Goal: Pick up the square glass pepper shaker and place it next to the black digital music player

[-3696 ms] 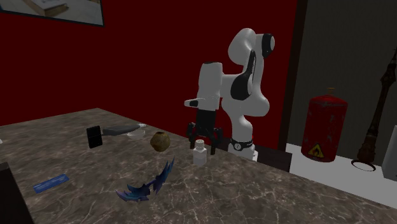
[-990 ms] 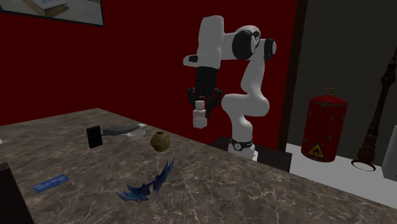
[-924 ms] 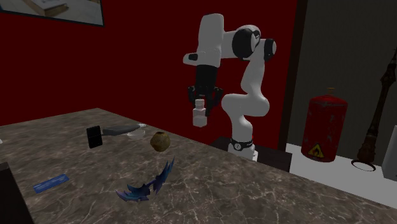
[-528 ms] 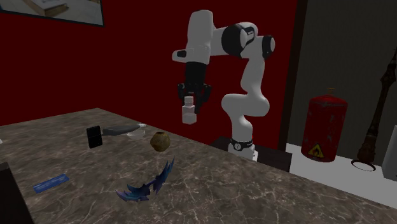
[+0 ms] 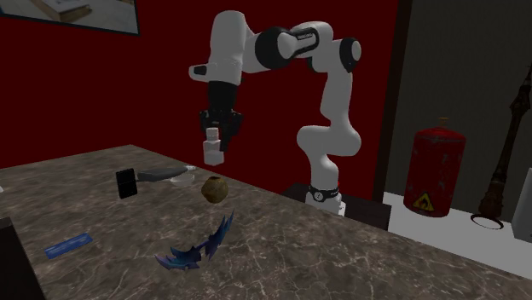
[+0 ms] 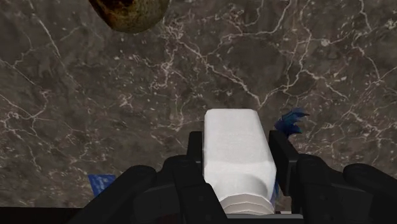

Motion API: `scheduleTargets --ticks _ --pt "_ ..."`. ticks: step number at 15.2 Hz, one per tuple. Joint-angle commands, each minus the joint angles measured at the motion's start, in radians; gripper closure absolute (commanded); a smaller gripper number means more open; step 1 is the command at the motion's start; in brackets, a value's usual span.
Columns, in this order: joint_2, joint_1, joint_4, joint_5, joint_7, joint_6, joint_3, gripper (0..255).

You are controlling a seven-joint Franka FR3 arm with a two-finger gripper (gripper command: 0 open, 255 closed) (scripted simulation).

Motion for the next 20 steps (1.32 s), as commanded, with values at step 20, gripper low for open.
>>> scheduleTargets --ticks 20 --pt "0.788 -0.182 0.852 0.389 -0.456 -0.184 -0.218 255"
